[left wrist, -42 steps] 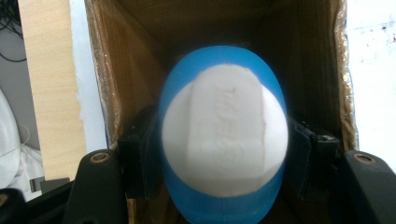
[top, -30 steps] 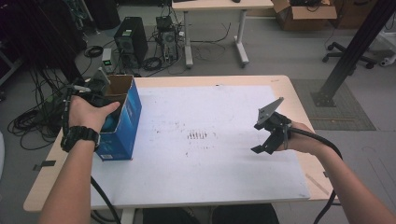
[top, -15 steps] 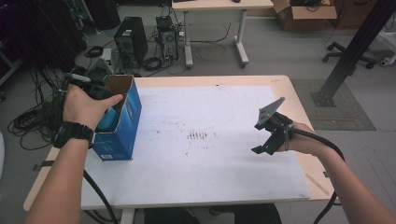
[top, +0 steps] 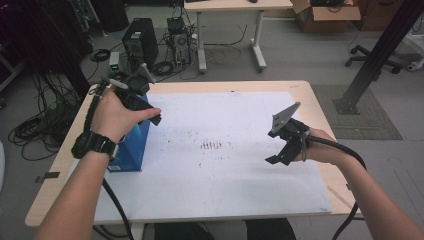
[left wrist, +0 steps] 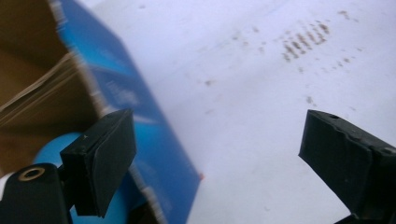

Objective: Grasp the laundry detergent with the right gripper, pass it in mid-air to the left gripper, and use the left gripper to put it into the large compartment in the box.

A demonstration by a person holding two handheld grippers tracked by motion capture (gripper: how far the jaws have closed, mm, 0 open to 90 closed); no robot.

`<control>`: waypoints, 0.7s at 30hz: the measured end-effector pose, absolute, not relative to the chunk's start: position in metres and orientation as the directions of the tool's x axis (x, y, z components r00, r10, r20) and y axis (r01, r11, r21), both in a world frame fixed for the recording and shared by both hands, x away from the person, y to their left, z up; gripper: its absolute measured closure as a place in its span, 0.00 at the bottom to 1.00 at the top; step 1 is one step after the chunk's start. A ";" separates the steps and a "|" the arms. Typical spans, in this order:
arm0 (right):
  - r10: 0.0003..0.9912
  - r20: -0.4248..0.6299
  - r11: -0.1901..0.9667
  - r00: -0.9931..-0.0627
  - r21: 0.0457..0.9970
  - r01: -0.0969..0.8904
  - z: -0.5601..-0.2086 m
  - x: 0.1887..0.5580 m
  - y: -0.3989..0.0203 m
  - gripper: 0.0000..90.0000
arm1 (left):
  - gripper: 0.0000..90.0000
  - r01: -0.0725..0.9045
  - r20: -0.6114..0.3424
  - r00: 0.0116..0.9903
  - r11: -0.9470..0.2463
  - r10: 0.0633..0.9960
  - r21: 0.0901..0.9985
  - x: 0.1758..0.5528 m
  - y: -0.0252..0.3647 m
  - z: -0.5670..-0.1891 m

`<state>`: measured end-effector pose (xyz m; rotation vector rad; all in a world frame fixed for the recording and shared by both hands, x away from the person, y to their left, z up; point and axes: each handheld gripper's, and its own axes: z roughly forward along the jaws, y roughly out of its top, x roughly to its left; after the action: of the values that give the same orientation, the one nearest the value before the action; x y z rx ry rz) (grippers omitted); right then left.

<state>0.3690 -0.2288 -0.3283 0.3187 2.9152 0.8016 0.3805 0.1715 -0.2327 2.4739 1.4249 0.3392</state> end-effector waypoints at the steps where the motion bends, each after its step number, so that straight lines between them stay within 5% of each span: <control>1: 0.225 -0.043 0.840 -0.973 0.515 0.172 -0.327 0.369 -0.229 0.09 | 0.12 0.799 0.070 0.504 -0.496 0.861 0.340 0.380 0.167 -0.234; 21: 0.213 -0.021 0.835 -0.977 0.523 0.171 -0.328 0.369 -0.233 0.08 | 0.06 0.660 0.003 0.719 -0.684 0.695 0.311 0.373 0.093 -0.291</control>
<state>0.3694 -0.2328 -0.3278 0.3074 2.9343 0.8256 0.3735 0.0928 -0.2910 2.6377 1.0650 0.1735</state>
